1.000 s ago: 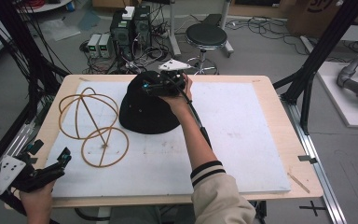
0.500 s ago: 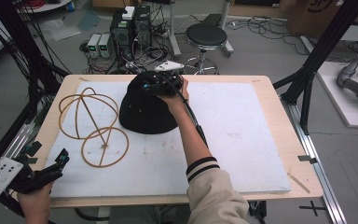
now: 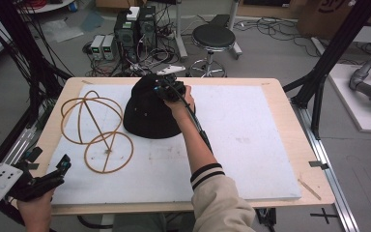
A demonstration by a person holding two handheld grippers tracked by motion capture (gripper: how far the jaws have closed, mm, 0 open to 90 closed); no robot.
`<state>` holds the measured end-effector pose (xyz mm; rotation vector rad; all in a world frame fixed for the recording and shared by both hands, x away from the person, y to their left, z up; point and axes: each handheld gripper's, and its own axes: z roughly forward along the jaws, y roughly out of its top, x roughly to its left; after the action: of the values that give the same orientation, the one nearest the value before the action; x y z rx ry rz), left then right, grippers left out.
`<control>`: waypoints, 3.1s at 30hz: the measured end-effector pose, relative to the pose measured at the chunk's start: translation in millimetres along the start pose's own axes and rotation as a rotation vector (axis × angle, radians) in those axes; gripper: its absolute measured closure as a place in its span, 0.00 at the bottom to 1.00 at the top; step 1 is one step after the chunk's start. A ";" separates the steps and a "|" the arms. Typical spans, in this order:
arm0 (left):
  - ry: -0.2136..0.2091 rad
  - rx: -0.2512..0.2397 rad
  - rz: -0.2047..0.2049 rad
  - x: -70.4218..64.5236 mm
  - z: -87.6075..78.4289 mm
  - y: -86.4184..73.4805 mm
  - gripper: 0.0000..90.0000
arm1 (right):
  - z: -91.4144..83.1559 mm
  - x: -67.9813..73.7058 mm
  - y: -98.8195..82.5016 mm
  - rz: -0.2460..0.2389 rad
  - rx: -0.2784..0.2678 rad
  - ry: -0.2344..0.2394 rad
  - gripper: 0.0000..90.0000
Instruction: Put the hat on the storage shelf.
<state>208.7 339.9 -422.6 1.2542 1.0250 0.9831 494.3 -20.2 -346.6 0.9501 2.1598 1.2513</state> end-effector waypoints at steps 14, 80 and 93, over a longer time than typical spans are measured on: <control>0.004 -0.001 -0.001 1.1 -0.6 0.1 0.07 | -14.1 -1.7 6.5 0.025 -0.073 0.028 1.00; 0.083 -0.088 -0.049 20.0 -27.9 8.5 0.07 | -122.2 140.7 118.1 -0.138 -0.389 0.364 0.99; 0.104 -0.112 -0.095 27.2 -32.4 7.5 0.07 | -123.4 145.6 110.0 -0.146 -0.450 0.353 0.64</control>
<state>184.3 374.9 -417.9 1.0624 1.0849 1.0269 351.7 59.4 -198.8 0.4020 2.0078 1.8320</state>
